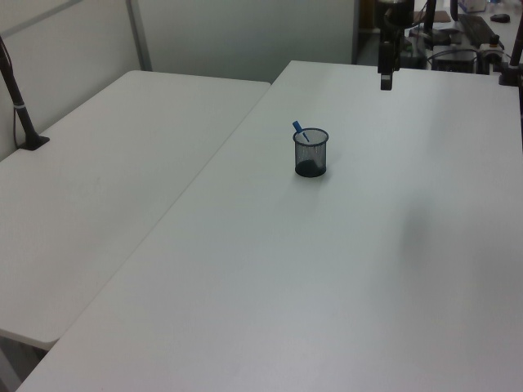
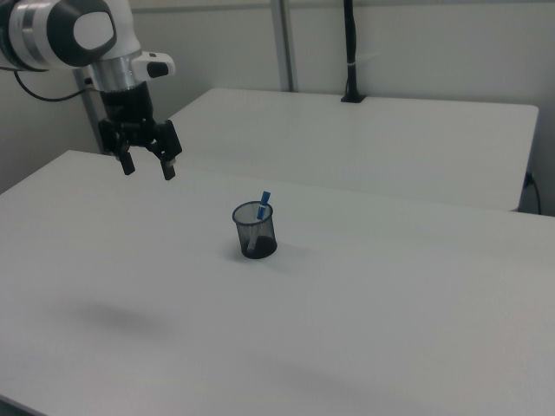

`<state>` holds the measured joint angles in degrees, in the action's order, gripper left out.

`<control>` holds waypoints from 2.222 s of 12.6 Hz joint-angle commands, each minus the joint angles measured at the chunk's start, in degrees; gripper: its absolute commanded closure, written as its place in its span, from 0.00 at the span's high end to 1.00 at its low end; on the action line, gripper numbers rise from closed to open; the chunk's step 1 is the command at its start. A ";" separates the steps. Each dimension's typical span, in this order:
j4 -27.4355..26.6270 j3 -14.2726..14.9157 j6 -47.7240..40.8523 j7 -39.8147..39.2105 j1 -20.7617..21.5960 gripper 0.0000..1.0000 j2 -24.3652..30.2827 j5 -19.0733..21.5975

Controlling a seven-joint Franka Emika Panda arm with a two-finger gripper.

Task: Remove the marker
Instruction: 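Move the gripper over the black mesh cup toward the blue marker, then lower the gripper into the cup and close on the marker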

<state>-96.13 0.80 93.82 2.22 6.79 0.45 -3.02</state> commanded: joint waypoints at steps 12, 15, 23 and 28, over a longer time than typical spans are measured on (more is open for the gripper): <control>3.22 0.52 9.53 -0.73 -2.04 1.00 -5.70 0.03; 4.38 0.60 20.84 0.58 -3.18 1.00 -11.68 -2.51; 4.46 1.30 46.95 12.44 -5.82 1.00 -24.42 -7.17; 4.46 1.31 55.77 18.60 -5.65 0.59 -29.80 -12.36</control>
<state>-92.87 1.78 148.32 17.70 0.64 -27.61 -12.82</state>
